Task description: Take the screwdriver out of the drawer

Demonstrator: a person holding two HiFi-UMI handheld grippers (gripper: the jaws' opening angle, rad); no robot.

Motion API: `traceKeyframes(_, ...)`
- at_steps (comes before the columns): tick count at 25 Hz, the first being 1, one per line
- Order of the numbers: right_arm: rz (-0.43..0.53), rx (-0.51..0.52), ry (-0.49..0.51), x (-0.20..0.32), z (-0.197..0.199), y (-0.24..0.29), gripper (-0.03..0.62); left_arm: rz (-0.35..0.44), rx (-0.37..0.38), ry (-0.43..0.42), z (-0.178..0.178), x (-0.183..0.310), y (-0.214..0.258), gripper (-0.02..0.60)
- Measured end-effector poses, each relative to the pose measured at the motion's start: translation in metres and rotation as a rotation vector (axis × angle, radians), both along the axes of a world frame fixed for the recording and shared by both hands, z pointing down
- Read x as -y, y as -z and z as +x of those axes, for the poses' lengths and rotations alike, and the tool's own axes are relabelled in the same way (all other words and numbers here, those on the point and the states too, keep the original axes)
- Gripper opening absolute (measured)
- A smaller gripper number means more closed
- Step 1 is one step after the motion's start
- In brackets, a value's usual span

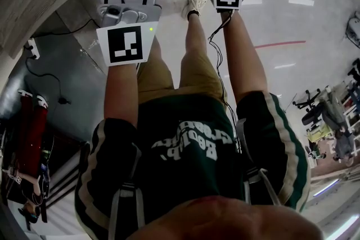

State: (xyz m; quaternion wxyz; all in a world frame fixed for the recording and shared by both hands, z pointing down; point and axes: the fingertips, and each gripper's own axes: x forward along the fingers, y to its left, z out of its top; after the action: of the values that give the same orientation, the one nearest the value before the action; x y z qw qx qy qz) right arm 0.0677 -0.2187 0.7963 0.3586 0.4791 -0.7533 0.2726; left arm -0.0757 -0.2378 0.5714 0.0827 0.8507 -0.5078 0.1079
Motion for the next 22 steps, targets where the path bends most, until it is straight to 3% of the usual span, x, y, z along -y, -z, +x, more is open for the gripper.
traceKeyframes(5,-0.009,0.031,-0.037,-0.023,0.012,0.018,0.081,-0.011,-0.002,0.008,0.006,-0.011,0.014,0.017)
traceKeyframes(13,0.034,0.045,-0.015,-0.037,0.012,0.091,0.081,0.031,0.015,-0.005,0.018,-0.022,0.083,0.017)
traceKeyframes(22,0.143,0.106,-0.008,-0.048,0.015,0.224,0.081,0.115,0.042,0.002,0.027,-0.050,0.203,0.017)
